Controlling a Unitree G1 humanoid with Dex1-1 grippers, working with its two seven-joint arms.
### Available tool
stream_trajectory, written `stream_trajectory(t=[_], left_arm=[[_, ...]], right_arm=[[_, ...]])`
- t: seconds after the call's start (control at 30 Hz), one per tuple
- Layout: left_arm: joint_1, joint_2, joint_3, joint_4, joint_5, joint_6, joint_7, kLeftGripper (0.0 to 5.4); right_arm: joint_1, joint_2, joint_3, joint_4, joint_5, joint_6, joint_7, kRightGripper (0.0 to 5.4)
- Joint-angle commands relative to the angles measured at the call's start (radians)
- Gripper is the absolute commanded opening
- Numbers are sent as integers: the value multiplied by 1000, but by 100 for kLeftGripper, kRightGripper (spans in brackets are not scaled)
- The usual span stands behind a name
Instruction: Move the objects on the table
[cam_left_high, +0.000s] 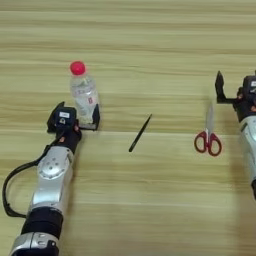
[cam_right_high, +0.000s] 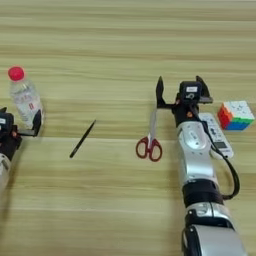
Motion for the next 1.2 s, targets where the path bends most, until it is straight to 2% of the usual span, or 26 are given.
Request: stream_trajectory(t=[0.03,0.47,0.6,0.97,1.2], left_arm=[[21,-20,-22,1,20,-16,10,538],[28,-41,-50,-14,34,-16,26,538],[28,-42,-55,-15,34,-16,30,538],[28,-36,-58,-12,33,-17,32,538],[26,-37,-59,-9,35,-18,35,538]], right_arm=[[-1,-50,-42,0,16,1,-8,540],[109,-174,-100,-31,-22,14,-23,540],[127,-207,-118,14,-19,4,-22,540],[63,-274,-153,254,7,-57,-2,540],[26,-288,-148,332,19,-107,39,540]])
